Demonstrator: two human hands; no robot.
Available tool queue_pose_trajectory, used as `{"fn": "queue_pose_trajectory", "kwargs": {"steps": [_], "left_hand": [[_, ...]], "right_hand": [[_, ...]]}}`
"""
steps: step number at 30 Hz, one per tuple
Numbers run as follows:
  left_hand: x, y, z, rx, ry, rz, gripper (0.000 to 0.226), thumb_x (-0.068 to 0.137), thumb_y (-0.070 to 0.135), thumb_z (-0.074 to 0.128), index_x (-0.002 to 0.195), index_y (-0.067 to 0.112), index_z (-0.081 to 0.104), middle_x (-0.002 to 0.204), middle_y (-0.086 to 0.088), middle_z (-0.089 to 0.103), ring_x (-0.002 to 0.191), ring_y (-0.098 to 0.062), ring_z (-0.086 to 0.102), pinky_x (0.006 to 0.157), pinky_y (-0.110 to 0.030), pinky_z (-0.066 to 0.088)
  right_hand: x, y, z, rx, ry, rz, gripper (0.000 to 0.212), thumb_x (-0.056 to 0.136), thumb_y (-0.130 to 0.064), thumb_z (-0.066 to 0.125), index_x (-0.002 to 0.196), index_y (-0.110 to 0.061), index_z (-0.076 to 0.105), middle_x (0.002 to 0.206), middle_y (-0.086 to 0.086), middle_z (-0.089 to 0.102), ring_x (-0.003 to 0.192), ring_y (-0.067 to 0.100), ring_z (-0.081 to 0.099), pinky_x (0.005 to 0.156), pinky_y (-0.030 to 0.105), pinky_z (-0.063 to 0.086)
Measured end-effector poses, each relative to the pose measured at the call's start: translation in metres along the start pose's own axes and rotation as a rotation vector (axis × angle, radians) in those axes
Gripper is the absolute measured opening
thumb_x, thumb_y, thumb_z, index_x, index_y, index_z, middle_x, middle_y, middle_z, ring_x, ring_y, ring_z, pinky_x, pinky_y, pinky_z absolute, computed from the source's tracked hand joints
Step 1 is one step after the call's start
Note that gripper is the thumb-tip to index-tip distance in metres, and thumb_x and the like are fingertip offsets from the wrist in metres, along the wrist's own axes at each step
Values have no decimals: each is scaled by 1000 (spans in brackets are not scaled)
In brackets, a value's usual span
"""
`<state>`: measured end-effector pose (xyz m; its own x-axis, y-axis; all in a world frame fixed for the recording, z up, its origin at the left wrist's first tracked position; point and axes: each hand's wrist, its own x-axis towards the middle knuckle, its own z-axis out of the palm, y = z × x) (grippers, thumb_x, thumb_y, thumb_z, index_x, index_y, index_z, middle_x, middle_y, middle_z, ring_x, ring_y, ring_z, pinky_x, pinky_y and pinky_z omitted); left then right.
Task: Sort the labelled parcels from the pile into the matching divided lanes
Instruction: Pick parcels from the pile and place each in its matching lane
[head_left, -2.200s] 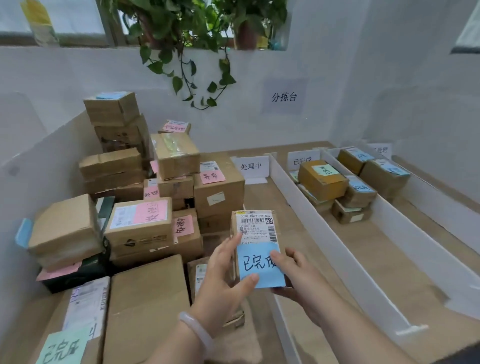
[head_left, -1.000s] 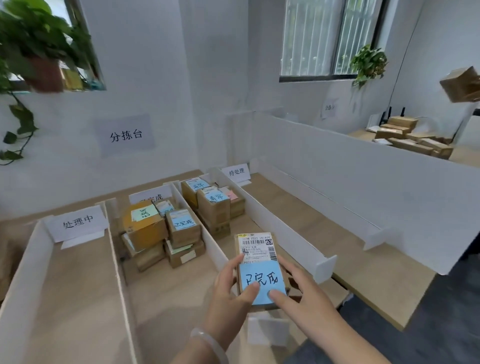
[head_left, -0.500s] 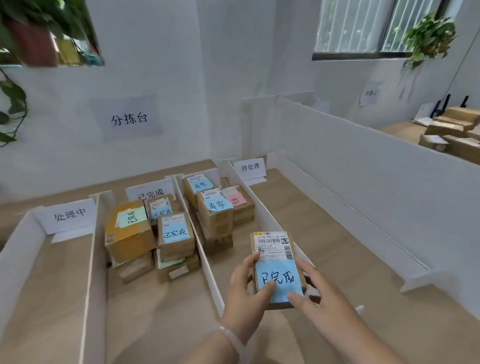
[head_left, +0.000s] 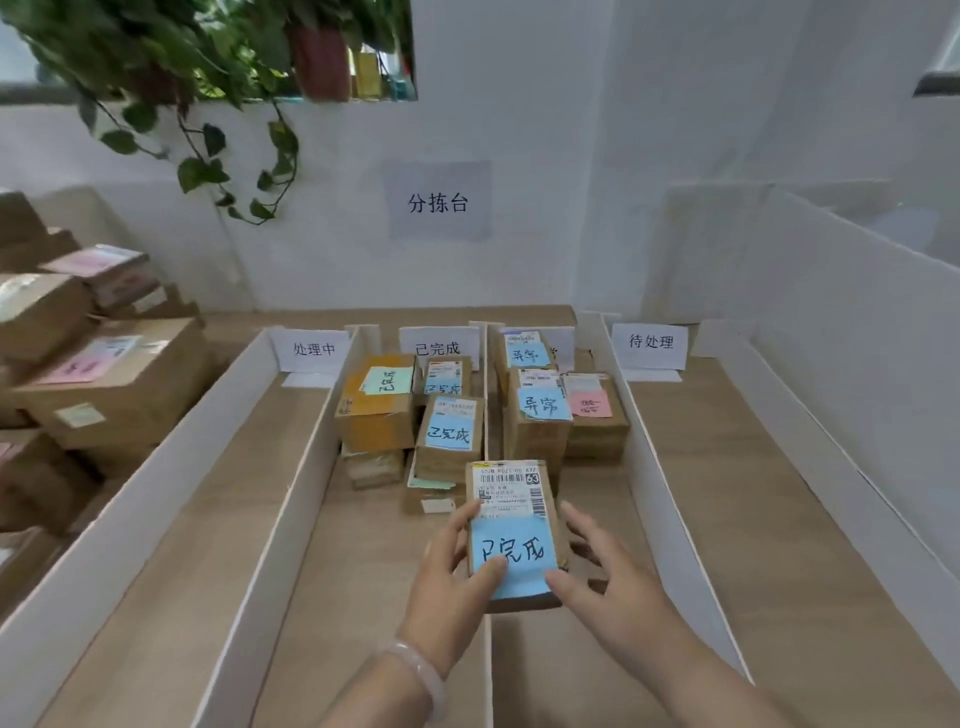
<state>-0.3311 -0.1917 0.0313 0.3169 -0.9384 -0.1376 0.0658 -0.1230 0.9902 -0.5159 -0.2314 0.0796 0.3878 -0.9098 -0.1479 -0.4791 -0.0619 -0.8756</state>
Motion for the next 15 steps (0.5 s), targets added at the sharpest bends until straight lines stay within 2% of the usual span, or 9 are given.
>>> {"fn": "queue_pose_trajectory", "kwargs": {"steps": [3,7,9,11,13,15], "left_hand": [[9,-13,-37,40,90,-25,56,84,14,70,114,60,55,134,-4,54,114,-18,64,83,-40,60],[36,-31,-103,75,181,-73,57,77,22,71,116,61,53,133,-4,56,115,-18,62,83,-37,60],[57,-42,-134,58,201,-117,56,83,14,69,116,56,53,130,-4,57,112,-17,64,76,-31,60],[81,-54,-160,65,187,-171,57,87,7,68,116,53,51,129,-3,58,109,-18,65,72,-32,61],[106,-66,-181,90,170,-218,58,84,12,71,115,57,51,132,-3,56,107,-17,67,78,-39,61],[126,-72,-193,125,175,-248,56,85,13,71,121,51,51,134,-1,53,105,-16,67,81,-38,61]], "right_hand": [[20,-12,29,-4,-61,16,64,89,-45,62,141,-56,27,140,-22,38,132,4,35,105,28,41],[44,-20,71,-48,-111,12,61,87,-49,62,138,-60,30,142,-25,33,135,-1,31,114,32,33],[56,-20,91,-69,-118,36,62,87,-51,61,140,-60,29,140,-26,32,134,-2,31,115,33,32],[68,-20,108,-81,-109,57,58,87,-50,61,136,-63,31,135,-28,32,133,-4,32,115,33,31],[82,-23,125,-96,-102,88,55,88,-48,61,129,-66,30,133,-30,33,129,-5,33,115,33,31],[93,-24,135,-113,-95,112,54,88,-49,61,129,-67,32,139,-29,35,132,-5,32,115,35,32]]}}
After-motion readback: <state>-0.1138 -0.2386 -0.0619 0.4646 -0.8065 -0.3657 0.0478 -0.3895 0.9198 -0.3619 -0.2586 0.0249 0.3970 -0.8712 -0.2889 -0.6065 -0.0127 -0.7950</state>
